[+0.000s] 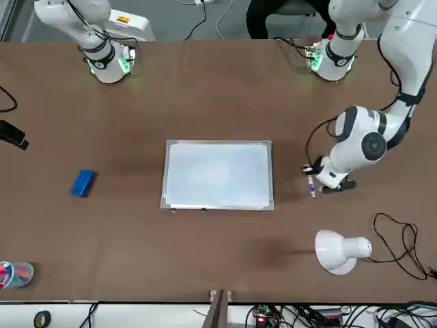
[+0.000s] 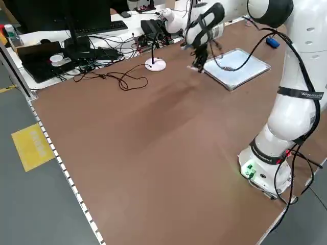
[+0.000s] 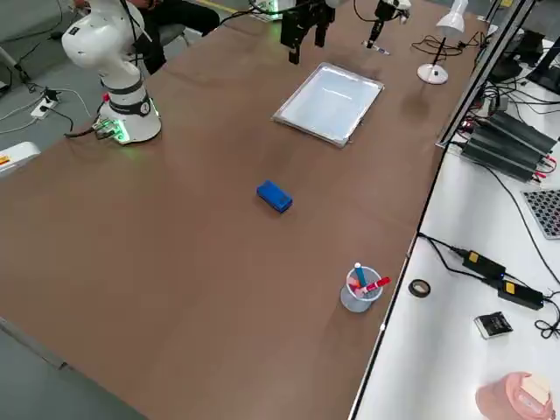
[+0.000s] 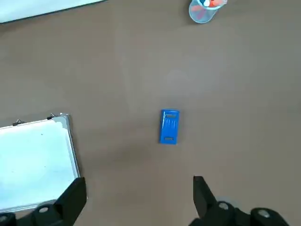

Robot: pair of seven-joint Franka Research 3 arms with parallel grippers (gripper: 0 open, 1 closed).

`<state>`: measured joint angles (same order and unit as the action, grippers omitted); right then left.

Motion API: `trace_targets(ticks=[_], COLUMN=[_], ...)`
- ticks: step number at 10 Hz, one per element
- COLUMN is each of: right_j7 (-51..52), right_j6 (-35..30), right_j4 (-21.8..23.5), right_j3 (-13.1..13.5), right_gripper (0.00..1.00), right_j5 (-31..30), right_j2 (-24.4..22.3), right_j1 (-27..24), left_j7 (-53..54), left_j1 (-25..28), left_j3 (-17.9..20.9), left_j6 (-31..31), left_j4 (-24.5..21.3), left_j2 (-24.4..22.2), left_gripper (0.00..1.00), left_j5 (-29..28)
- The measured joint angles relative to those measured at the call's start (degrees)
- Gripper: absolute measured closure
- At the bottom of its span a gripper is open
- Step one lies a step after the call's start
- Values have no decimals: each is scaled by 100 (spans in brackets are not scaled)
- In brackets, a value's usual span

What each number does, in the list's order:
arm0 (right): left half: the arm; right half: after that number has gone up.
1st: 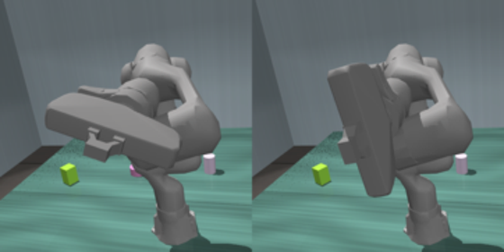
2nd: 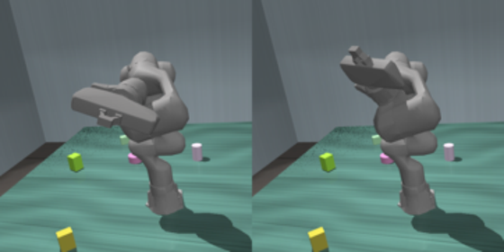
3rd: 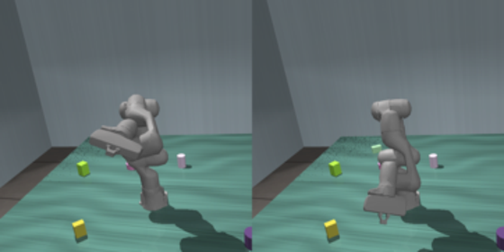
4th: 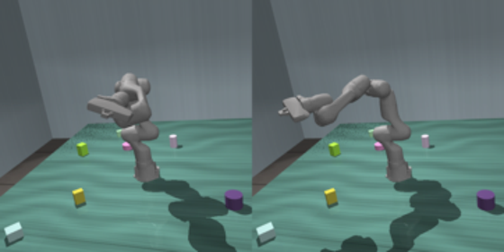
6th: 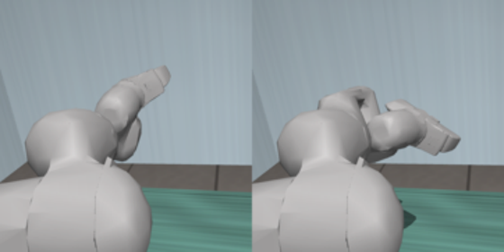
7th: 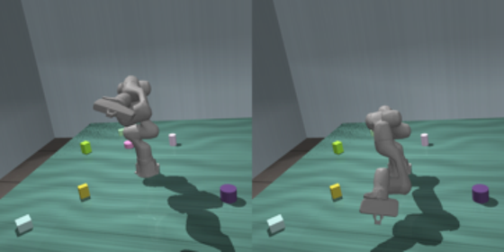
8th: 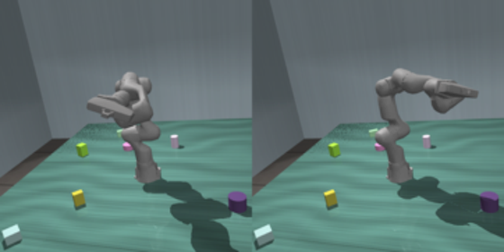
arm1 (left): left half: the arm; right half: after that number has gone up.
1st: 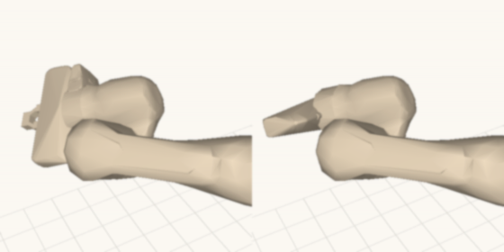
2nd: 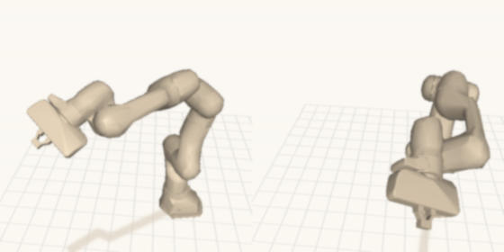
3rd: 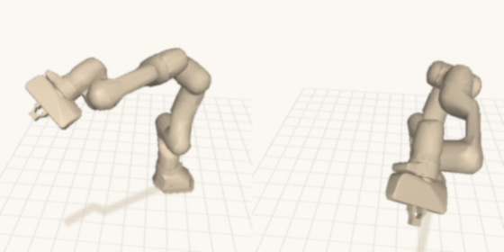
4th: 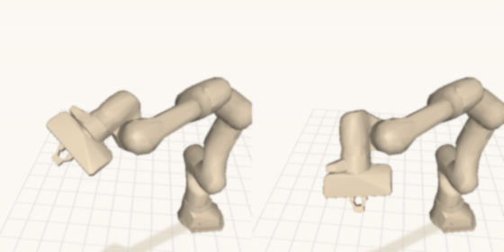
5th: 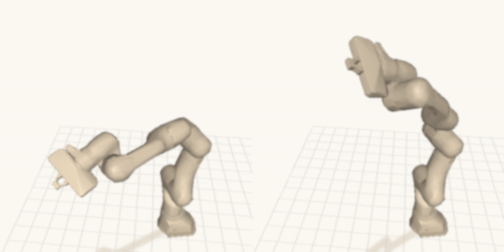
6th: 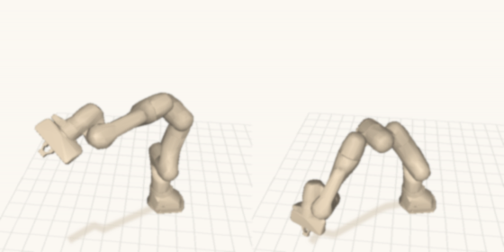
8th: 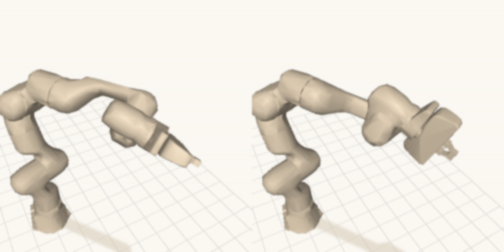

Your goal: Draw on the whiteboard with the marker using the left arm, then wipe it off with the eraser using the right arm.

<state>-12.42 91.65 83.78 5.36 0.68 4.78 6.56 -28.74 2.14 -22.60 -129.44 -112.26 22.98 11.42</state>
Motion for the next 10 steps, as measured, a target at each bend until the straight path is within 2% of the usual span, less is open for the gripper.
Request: trace_targets(ticks=[4, 7, 10], right_j7=[0, 0, 0], right_j6=[26, 67, 70], right_j4=[0, 0, 0], right_j3=[4, 10, 29], right_gripper=[0, 0, 0], right_j5=[-5, -8, -9], right_j2=[0, 2, 4], right_j1=[0, -1, -4], left_j7=[-984, -1525, -1561], left_j1=[-266, -719, -1005], left_j3=[-506, -554, -552], left_j6=[291, 279, 117], left_j4=[655, 1237, 1586], left_j2=[278, 867, 1421], left_gripper=[83, 83, 83], left_j5=[1786, 3218, 5071])
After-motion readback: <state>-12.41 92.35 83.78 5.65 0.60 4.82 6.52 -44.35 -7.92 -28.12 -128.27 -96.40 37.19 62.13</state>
